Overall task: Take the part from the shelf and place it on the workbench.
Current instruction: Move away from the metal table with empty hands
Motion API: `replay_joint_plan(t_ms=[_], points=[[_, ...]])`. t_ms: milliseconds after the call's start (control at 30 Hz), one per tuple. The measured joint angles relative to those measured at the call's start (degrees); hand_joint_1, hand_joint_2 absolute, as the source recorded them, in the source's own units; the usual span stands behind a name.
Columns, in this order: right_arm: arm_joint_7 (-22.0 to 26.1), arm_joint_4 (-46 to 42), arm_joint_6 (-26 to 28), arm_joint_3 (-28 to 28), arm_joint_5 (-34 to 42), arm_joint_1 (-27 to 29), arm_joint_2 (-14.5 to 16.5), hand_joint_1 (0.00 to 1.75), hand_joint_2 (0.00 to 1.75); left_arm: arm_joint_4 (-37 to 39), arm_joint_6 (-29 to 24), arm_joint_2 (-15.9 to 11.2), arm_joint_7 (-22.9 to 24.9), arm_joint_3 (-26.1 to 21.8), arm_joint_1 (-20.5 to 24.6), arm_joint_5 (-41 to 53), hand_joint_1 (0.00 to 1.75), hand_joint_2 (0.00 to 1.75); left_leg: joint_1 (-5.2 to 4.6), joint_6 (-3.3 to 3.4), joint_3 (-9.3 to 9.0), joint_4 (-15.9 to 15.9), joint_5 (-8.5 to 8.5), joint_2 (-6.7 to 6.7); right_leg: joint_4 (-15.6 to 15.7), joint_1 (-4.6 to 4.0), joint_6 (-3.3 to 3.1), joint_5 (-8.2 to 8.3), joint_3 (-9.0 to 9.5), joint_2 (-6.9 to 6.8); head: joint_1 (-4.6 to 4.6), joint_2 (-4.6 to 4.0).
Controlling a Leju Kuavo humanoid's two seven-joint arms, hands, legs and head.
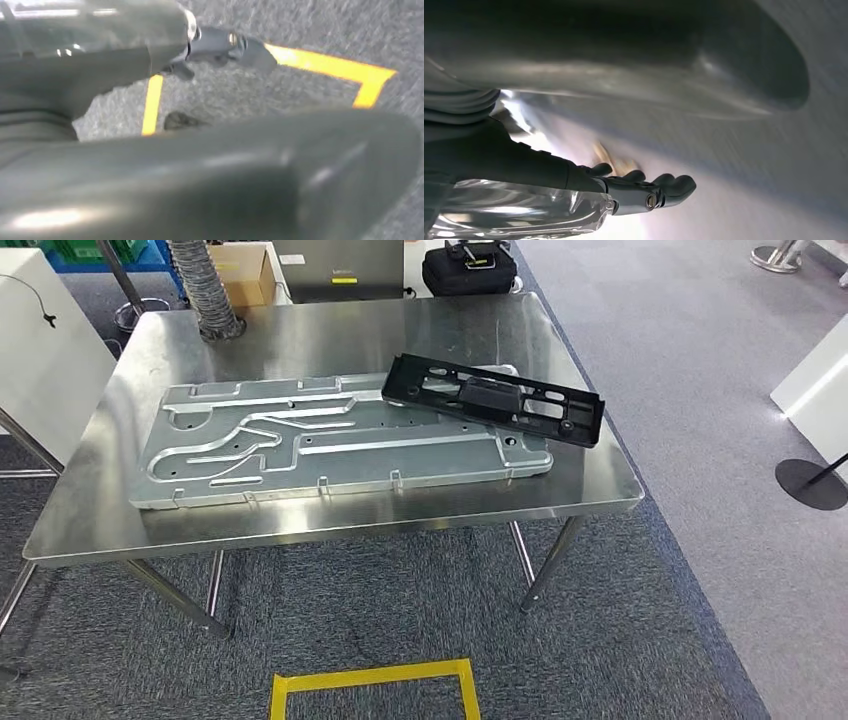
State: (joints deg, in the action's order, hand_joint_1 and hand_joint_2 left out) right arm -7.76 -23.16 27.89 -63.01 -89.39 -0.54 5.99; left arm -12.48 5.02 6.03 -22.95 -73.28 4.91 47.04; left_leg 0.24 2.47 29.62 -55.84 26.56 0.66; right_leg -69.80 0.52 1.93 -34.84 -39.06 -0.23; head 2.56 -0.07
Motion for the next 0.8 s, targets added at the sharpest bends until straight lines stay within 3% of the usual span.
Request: replay_joint_plan(t_ms=[33, 67, 100, 167, 233, 300, 333, 433, 467, 500, 533, 600, 667, 700, 733, 800], points=[[-0.5, 1.0, -0.9, 0.0, 0.1, -0.2, 0.0, 0.00, 0.00, 0.0, 0.0, 0.0, 0.1, 0.1, 0.0, 0.2, 0.00, 0.00, -0.01, -0.08, 0.56, -0.1, -0.41, 0.04, -1.3, 0.09, 0.09, 0.15, 0.11, 0.00, 0.00, 0.00], [-1.4, 2.7, -3.1, -0.3, 0.7, -0.8, 0.1, 0.00, 0.00, 0.0, 0.1, 0.1, 0.4, 0.3, 0.0, 0.5, 0.00, 0.00, 0.00, -0.32, 1.90, -0.5, -1.23, 0.10, -0.1, 0.23, 0.15, 1.70, 2.42, 0.00, 0.00, 0.00], [-2.4, 4.6, -5.5, -0.7, 1.4, -1.4, 0.1, 0.00, 0.00, 0.0, 0.1, 0.2, 0.7, 0.5, 0.0, 0.8, 0.00, 0.00, -0.01, -0.64, 3.36, -0.9, -2.14, 0.14, 2.5, 0.38, 0.14, 2.83, 5.71, 0.00, 0.00, 0.01], [-4.0, 7.6, -9.8, -1.5, 2.9, -2.5, 0.2, 0.00, 0.00, 0.0, 0.2, 0.4, 1.2, 0.8, 0.1, 1.2, 0.00, 0.00, -0.09, -1.51, 5.90, -1.9, -3.85, 0.19, 11.2, 0.36, -0.22, 4.20, 13.12, 0.03, 0.00, 0.01], [-4.1, 8.5, -10.9, -2.0, 3.1, -2.9, 0.3, 0.00, 0.00, 0.0, 0.2, 0.5, 1.3, 1.0, 0.1, 1.3, 0.00, 0.00, -0.09, -2.29, 6.29, -2.0, -4.86, 0.23, 14.4, -0.01, -0.92, 3.20, 14.66, 0.07, 0.00, 0.01], [-4.1, 9.3, -11.5, -2.4, 3.2, -3.1, 0.5, 0.00, 0.00, 0.0, 0.2, 0.5, 1.4, 1.2, 0.0, 1.5, 0.00, 0.00, 0.11, -3.00, 6.72, -2.2, -4.90, 0.15, 14.5, 0.06, -1.81, 4.21, 13.75, -0.13, -0.01, 0.00], [-4.0, 9.5, -11.7, -2.6, 3.3, -3.2, 0.6, 0.00, 0.00, 0.0, 0.2, 0.5, 1.4, 1.3, -0.1, 1.6, 0.00, 0.00, 0.20, -3.28, 7.18, -3.3, -3.38, 0.05, 14.6, 0.14, -2.29, 4.90, 13.14, -0.27, 0.00, 0.01], [-3.6, 9.9, -11.7, -3.1, 3.7, -3.4, 0.7, 0.00, 0.00, 0.0, 0.2, 0.5, 1.4, 1.6, -0.3, 1.8, 0.00, 0.00, 0.38, -3.84, 9.26, -12.4, 5.23, -0.12, 14.5, -0.01, -3.08, 6.98, 10.59, -0.46, 0.01, 0.01], [-3.4, 10.0, -11.8, -3.2, 3.9, -3.4, 0.7, 0.00, 0.00, 0.0, 0.1, 0.5, 1.5, 1.7, -0.3, 2.0, 0.00, 0.00, 0.39, -3.94, 9.60, -15.8, 6.74, -0.12, 14.4, -0.13, -3.11, 7.66, 9.61, -0.47, 0.00, 0.00], [-3.3, 10.1, -11.9, -3.3, 4.0, -3.4, 0.7, 0.00, 0.00, 0.0, 0.1, 0.5, 1.5, 1.8, -0.3, 2.1, 0.00, 0.00, 0.39, -3.95, 9.29, -17.9, 6.80, -0.12, 14.2, -0.24, -3.08, 8.34, 8.59, -0.47, 0.00, 0.00], [-3.1, 10.2, -12.0, -3.5, 4.1, -3.4, 0.7, 0.00, 0.00, 0.0, 0.1, 0.5, 1.5, 1.9, -0.3, 2.2, 0.00, 0.00, 0.39, -3.86, 8.13, -18.1, 5.65, -0.12, 14.0, -0.33, -3.03, 8.96, 7.57, -0.47, 0.00, 0.00], [-3.0, 10.4, -12.3, -3.7, 4.3, -3.5, 0.7, 0.00, 0.00, 0.0, 0.1, 0.5, 1.5, 2.0, -0.2, 2.3, 0.00, 0.00, 0.34, -3.32, 3.00, -12.8, 2.91, -0.13, 13.3, -0.45, -2.83, 10.05, 5.72, -0.45, 0.01, 0.01], [-2.8, 10.6, -12.6, -4.0, 4.8, -3.5, 0.8, 0.00, 0.00, 0.0, -0.1, 0.5, 1.5, 2.1, 0.0, 2.4, 0.00, 0.00, 0.06, -2.64, -2.98, -4.2, 3.42, -0.15, 12.7, -0.62, -2.37, 10.96, 4.55, -0.45, 0.01, 0.01], [-2.6, 10.7, -12.7, -4.2, 5.2, -3.6, 0.8, 0.00, 0.00, 0.0, -0.1, 0.5, 1.6, 2.1, 0.1, 2.6, 0.00, 0.00, -0.11, -2.28, -4.69, -1.3, 4.21, -0.15, 12.6, -0.64, -2.07, 11.44, 4.26, -0.50, 0.01, 0.01], [-2.4, 10.7, -12.7, -4.5, 5.5, -3.6, 0.9, 0.00, 0.00, 0.0, -0.2, 0.5, 1.6, 2.1, 0.2, 2.7, 0.00, 0.00, -0.30, -1.93, -5.27, 0.2, 4.66, -0.15, 12.6, -0.63, -1.72, 11.95, 4.09, -0.54, 0.00, 0.00], [-1.9, 10.8, -12.7, -5.0, 6.2, -3.6, 0.9, 0.00, 0.00, 0.0, -0.2, 0.6, 1.8, 2.2, 0.1, 3.0, 0.00, 0.00, -0.26, -1.07, -4.54, 0.6, 3.77, 0.03, 12.5, -0.49, -1.03, 12.40, 3.69, -0.46, 0.00, 0.00]])
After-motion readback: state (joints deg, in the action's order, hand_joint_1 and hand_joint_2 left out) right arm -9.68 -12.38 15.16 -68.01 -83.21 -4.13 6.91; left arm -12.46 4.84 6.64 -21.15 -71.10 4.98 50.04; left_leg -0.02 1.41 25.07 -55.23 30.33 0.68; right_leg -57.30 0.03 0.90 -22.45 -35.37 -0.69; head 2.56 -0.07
